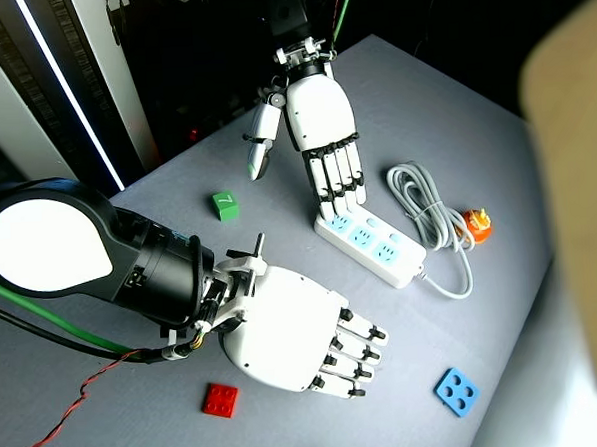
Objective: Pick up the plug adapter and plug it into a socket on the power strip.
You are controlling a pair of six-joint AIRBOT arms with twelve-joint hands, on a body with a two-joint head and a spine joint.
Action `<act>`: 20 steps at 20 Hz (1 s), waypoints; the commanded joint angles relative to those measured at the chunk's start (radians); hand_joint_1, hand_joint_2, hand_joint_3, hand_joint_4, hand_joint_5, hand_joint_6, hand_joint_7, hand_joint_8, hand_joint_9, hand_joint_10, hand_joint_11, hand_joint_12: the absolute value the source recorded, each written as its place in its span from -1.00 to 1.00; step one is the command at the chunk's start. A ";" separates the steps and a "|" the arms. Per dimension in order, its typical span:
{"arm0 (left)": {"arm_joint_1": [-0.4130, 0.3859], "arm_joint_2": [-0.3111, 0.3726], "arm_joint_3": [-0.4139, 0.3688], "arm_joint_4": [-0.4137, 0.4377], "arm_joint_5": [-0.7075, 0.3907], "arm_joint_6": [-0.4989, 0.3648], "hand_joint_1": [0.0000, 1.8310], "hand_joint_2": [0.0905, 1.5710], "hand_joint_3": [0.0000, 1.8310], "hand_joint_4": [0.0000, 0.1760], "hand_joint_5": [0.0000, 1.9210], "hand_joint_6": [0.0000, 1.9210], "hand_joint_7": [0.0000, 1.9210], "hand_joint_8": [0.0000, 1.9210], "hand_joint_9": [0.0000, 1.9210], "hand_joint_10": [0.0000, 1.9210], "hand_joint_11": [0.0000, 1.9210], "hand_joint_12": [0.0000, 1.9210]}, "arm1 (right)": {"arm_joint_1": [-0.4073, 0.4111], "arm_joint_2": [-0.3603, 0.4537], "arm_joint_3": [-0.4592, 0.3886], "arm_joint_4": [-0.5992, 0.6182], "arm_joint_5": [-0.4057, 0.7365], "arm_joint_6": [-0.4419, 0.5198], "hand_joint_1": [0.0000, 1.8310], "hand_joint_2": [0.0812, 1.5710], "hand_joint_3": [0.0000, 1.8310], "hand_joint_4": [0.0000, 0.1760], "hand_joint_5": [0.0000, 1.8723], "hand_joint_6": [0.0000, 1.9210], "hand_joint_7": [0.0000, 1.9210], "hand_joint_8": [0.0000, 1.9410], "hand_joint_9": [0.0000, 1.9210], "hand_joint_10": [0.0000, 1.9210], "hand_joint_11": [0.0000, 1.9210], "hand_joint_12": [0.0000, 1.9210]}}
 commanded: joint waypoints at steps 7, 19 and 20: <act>-0.010 -0.017 0.019 0.038 -0.049 0.004 -1.00 0.43 -0.99 -1.00 -1.00 -1.00 -1.00 -1.00 -0.99 -1.00 -1.00 -0.94 | 0.006 -0.066 0.076 -0.018 0.071 0.010 0.44 0.16 -1.00 -1.00 -0.92 -1.00 -0.88 -1.00 -0.87 -1.00 -1.00 -0.50; -0.008 -0.035 0.044 0.007 -0.035 0.029 -1.00 0.42 -1.00 -1.00 -1.00 -1.00 -0.99 -1.00 -0.98 -1.00 -1.00 -0.90 | -0.027 -0.101 0.136 -0.018 0.089 0.026 0.43 0.20 -1.00 -1.00 -0.92 -1.00 -0.90 -1.00 -0.90 -1.00 -1.00 -0.52; -0.009 -0.035 0.044 0.004 -0.030 0.029 -1.00 0.42 -1.00 -1.00 -1.00 -1.00 -0.99 -1.00 -0.98 -1.00 -1.00 -0.90 | -0.027 -0.105 0.142 -0.018 0.091 0.034 0.42 0.22 -0.99 -1.00 -0.93 -1.00 -0.91 -1.00 -0.91 -1.00 -1.00 -0.55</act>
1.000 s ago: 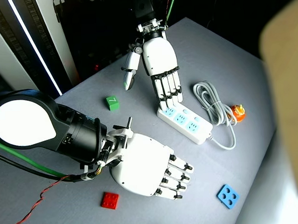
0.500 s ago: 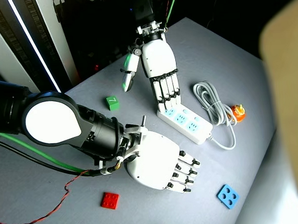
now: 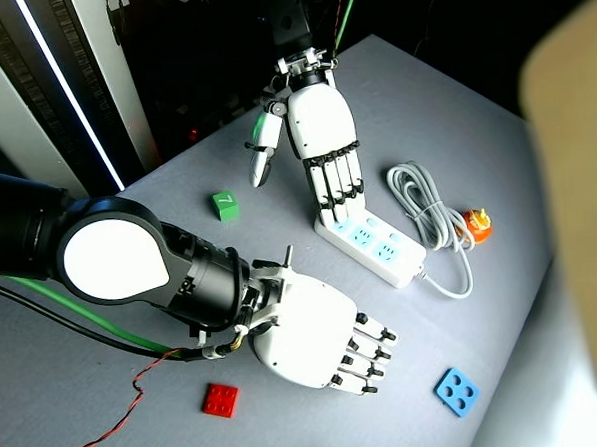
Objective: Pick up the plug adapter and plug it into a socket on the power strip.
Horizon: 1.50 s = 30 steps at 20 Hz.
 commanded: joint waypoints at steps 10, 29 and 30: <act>-0.029 0.014 0.008 0.002 -0.017 0.011 -1.00 0.42 -1.00 -1.00 -1.00 -1.00 -1.00 -1.00 -1.00 -1.00 -0.99 -0.99 | 0.004 -0.012 0.021 -0.018 0.065 0.035 0.42 0.21 -1.00 -1.00 -0.90 -0.99 -0.90 -1.00 -0.90 -0.99 -1.00 -0.61; -0.006 0.029 0.005 -0.033 0.046 0.019 -1.00 0.42 -1.00 -1.00 -1.00 -1.00 -0.99 -1.00 -0.98 -1.00 -0.98 -0.96 | 0.003 -0.028 0.040 -0.018 0.073 0.044 0.41 0.26 -1.00 -1.00 -0.49 -0.99 -0.44 -0.99 -0.44 -0.98 -0.83 -0.03; -0.006 0.028 0.005 -0.037 0.048 0.019 -1.00 0.42 -1.00 -1.00 -1.00 -1.00 -0.98 -1.00 -0.97 -1.00 -0.97 -0.95 | 0.003 -0.029 0.040 -0.018 0.073 0.045 0.41 0.24 -1.00 -1.00 -0.38 -0.98 -0.33 -0.99 -0.33 -0.98 -0.71 -0.06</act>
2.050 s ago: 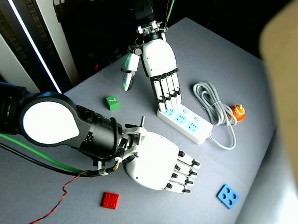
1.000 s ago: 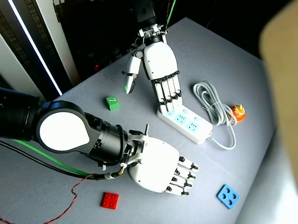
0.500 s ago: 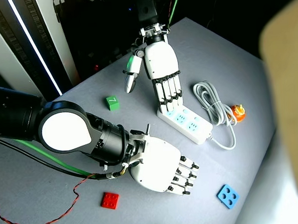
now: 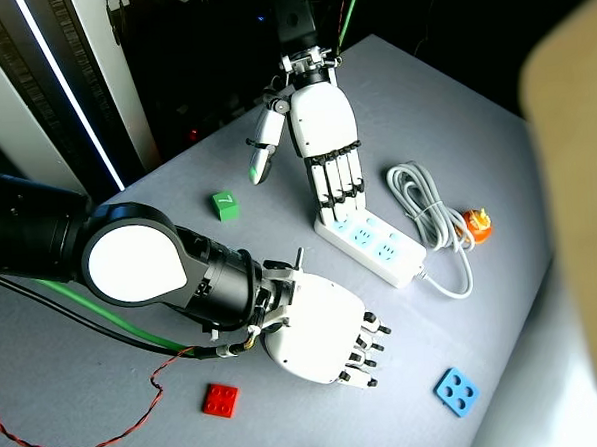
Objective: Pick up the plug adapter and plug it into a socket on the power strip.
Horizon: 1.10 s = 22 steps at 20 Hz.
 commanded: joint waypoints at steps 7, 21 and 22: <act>0.010 0.006 0.000 0.003 0.011 -0.003 -1.00 0.42 -1.00 -1.00 -1.00 -1.00 -0.97 -1.00 -0.96 -1.00 -0.97 -0.93 | 0.004 0.003 0.006 -0.015 0.057 0.005 0.38 0.28 -1.00 -1.00 0.11 -0.34 0.44 -0.99 0.05 -0.96 -0.33 -0.14; 0.004 0.006 0.000 0.003 0.012 -0.008 -1.00 0.42 -1.00 -1.00 -0.97 -1.00 -0.92 -1.00 -0.92 -1.00 -1.00 -0.68 | 0.030 0.038 -0.018 -0.015 0.021 -0.080 0.37 0.33 -1.00 -1.00 0.06 -0.08 0.23 -0.24 0.36 -0.98 -0.09 -0.05; 0.003 0.006 0.000 0.003 0.012 -0.008 -1.00 0.42 -1.00 -1.00 -0.99 -1.00 -0.94 -1.00 -0.93 -1.00 -1.00 -0.71 | 0.044 0.047 -0.037 -0.015 0.004 -0.106 0.36 0.34 -1.00 -1.00 0.03 -0.05 0.20 -0.19 0.36 -0.98 -0.11 -0.03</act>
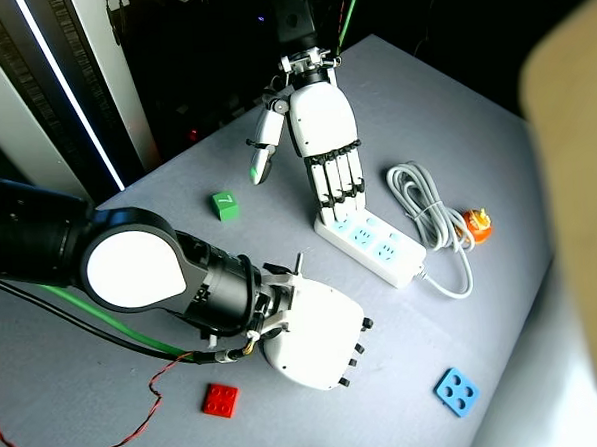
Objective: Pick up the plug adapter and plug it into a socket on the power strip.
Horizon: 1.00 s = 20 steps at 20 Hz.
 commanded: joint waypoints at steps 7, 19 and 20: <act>-0.002 0.005 0.000 0.004 -0.001 -0.007 -1.00 0.41 -1.00 -1.00 -1.00 -1.00 -0.96 -1.00 -0.95 -1.00 -1.00 -0.75 | 0.148 -0.005 -0.063 -0.019 -0.189 -0.191 0.37 0.32 -1.00 -1.00 0.08 -0.13 0.24 -0.25 0.37 -0.99 -0.10 -0.03; -0.006 -0.010 0.012 0.004 0.017 -0.003 -1.00 0.41 -1.00 -1.00 -0.97 -1.00 -0.92 -1.00 -0.91 -0.99 -1.00 -0.68 | 0.246 -0.306 0.106 -0.160 -0.343 -0.254 0.37 0.33 -1.00 -1.00 0.06 -0.09 0.24 -0.24 0.37 -1.00 -0.14 0.09; -0.006 -0.010 0.012 0.004 0.017 -0.003 -1.00 0.41 -1.00 -1.00 -0.97 -1.00 -0.92 -1.00 -0.91 -0.99 -1.00 -0.68 | 0.245 -0.326 0.130 -0.160 -0.343 -0.254 0.37 0.33 -1.00 -1.00 0.06 -0.09 0.24 -0.24 0.37 -1.00 -0.14 0.09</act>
